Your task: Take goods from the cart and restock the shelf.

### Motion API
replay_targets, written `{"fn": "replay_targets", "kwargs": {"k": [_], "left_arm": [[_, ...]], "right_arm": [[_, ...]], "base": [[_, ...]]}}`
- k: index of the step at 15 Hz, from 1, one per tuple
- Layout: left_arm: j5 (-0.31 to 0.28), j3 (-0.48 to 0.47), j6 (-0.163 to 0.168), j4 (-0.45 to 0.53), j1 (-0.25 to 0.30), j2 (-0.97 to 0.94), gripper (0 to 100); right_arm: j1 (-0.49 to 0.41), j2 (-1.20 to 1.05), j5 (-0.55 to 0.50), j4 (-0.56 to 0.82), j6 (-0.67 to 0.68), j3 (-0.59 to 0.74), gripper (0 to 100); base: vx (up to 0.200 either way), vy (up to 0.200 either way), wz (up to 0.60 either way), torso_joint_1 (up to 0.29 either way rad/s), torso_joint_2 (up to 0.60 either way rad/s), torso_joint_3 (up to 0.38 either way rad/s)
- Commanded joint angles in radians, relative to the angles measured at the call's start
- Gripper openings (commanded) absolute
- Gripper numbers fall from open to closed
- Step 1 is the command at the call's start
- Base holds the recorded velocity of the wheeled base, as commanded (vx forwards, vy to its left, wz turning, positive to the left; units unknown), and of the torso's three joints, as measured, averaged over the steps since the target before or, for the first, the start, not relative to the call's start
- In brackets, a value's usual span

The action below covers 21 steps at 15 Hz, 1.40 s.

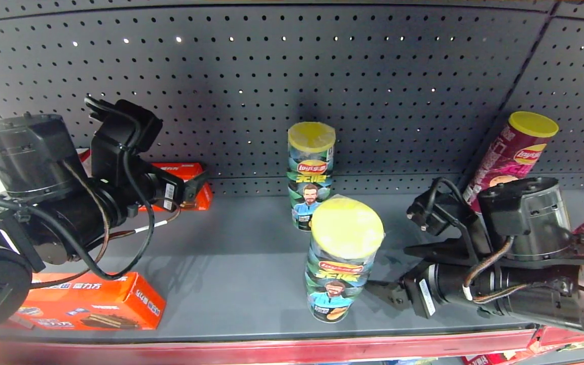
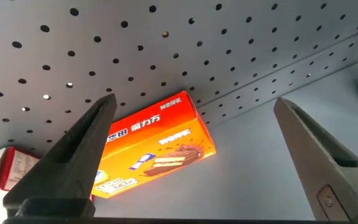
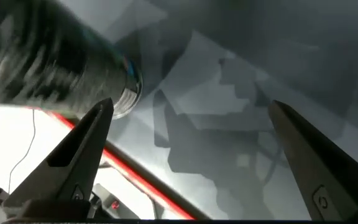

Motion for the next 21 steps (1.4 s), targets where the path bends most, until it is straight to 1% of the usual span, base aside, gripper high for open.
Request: {"fn": "replay_targets", "kwargs": {"k": [1,15,21], "left_arm": [[0.000,-0.002,0.000,0.000,0.001,0.001,100],[0.000,-0.002,0.000,0.000,-0.001,0.001,100],[0.000,0.003,0.000,0.000,0.001,-0.004,100]], "right_arm": [[0.006,0.036,0.002,-0.012,0.000,-0.023,100],[0.040,0.074,0.002,-0.029,0.000,-0.049,100],[0.037,0.068,-0.001,-0.046,0.000,-0.039,100]], "base": [[0.000,0.000,0.00,0.000,0.00,0.000],[0.000,0.000,0.00,0.000,0.00,0.000],[0.000,0.000,0.00,0.000,0.00,0.000]]}}
